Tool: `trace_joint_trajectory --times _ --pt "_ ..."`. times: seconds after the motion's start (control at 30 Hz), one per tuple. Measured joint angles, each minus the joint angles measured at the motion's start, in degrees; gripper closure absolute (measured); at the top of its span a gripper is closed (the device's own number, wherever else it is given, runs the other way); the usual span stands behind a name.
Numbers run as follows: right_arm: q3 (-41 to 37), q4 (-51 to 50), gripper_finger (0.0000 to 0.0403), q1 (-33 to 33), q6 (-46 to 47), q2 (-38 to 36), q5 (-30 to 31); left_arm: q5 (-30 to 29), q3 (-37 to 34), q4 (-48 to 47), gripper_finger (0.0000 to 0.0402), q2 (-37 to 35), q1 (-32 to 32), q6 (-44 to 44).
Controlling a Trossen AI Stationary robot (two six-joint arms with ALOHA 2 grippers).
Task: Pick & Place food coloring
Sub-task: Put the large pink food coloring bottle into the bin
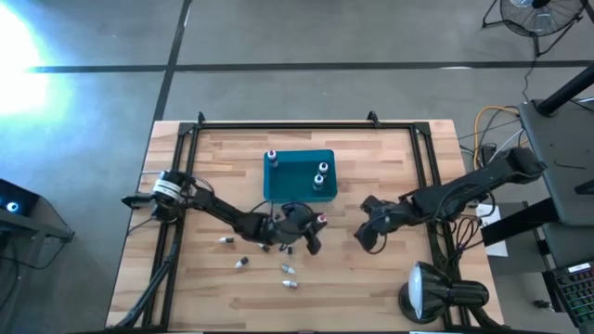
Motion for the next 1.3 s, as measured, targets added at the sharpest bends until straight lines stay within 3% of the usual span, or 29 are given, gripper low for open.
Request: trace_joint_trajectory --times 0.33,0.6,0.9,1.07,1.3 --pt "2.5 -0.6 0.022 -1.2 -3.8 2.3 0.0 0.7 1.2 14.5 0.0314 6.9 0.0 9.8" --pt "2.5 -1.0 0.022 -1.3 -3.2 2.7 0.0 2.6 5.2 16.3 0.0314 10.9 0.0 11.4" --pt "2.5 -0.8 0.0217 -1.5 5.0 2.7 0.2 6.3 6.8 15.3 0.0314 12.1 -1.0 12.5" --pt "2.5 0.6 0.0185 -1.5 8.3 4.0 0.4 6.2 6.9 10.0 0.0301 11.8 -2.0 12.1" --pt "3.7 4.7 0.0105 -1.5 9.2 10.2 0.4 5.6 6.7 7.9 0.0253 11.3 -3.4 10.5"
